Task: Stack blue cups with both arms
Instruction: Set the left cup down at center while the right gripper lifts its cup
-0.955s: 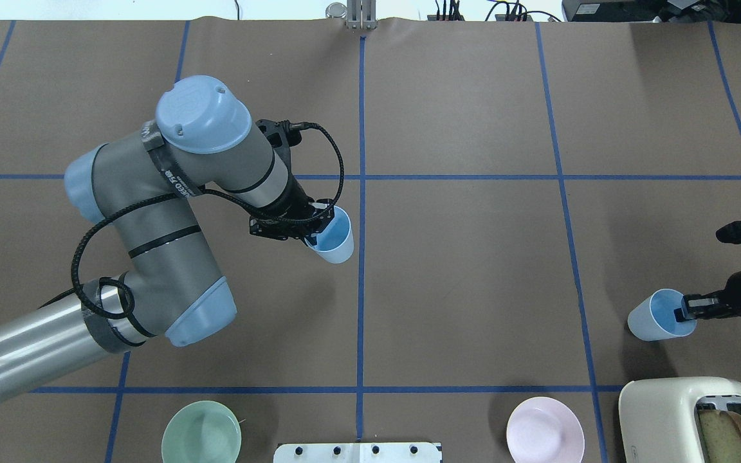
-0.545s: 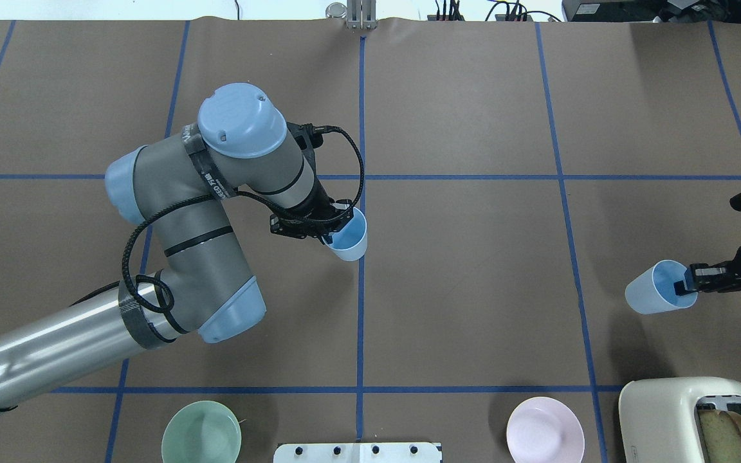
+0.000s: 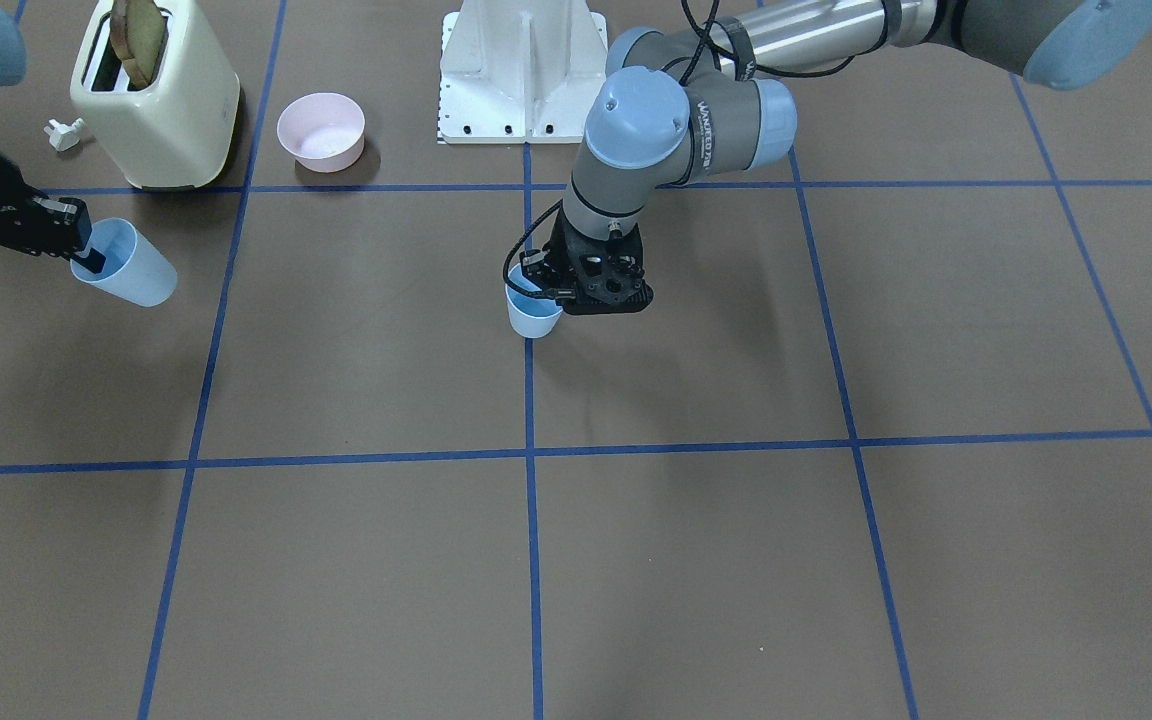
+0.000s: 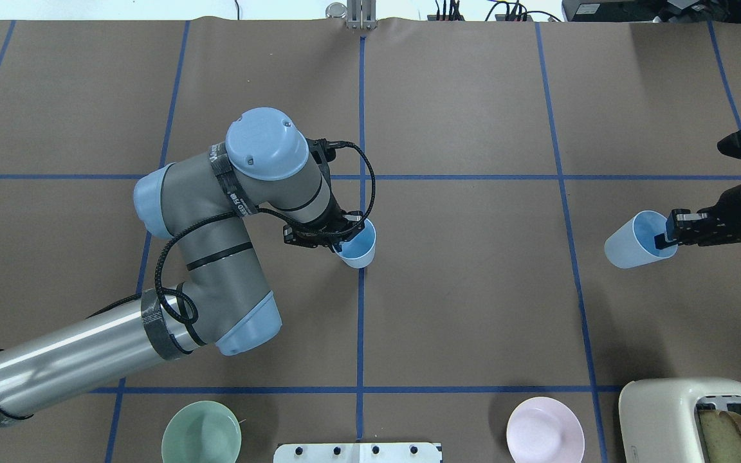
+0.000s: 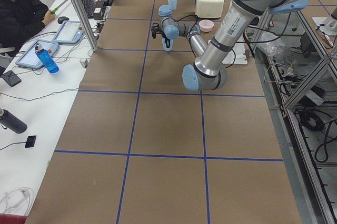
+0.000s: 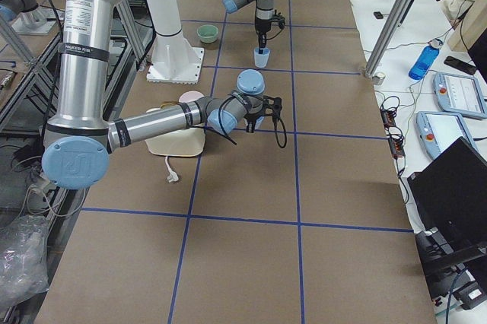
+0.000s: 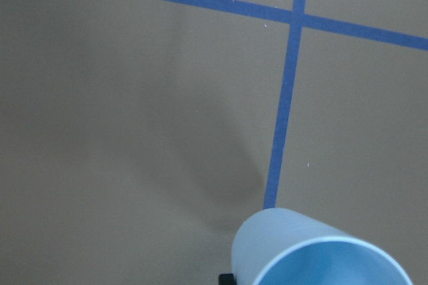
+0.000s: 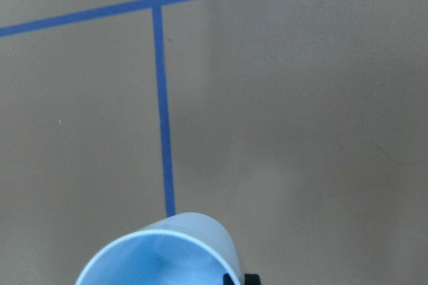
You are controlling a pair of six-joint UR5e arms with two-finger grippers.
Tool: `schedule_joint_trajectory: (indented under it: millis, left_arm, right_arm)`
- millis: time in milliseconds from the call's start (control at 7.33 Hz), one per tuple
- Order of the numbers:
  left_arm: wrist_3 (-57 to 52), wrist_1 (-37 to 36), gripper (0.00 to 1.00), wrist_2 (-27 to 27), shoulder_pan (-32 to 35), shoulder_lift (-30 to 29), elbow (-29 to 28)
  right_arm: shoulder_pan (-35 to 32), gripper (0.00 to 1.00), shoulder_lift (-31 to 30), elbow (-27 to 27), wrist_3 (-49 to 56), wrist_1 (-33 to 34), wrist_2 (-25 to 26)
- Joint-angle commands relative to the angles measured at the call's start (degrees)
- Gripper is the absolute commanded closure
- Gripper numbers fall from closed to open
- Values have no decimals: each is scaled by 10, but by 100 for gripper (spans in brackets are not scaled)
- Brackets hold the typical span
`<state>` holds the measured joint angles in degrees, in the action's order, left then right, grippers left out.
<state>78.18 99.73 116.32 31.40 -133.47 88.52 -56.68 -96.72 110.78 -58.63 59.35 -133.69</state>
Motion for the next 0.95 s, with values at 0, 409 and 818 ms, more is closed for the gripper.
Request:
schedule_joint_trajectory:
  millis: [0,409,818]
  left_arm:
    - [0,1,100,-1,-4,0,-3]
    - [2,9,100,-21,-19,1,-5]
    - [5,27,100,-33,-26,1,-20]
  right_arm:
    - [-8,100,27,1,1,30,-3]
    - [-18,100,29,1,2,34,-7]
    - [-20,100,29,2,2,35,-7]
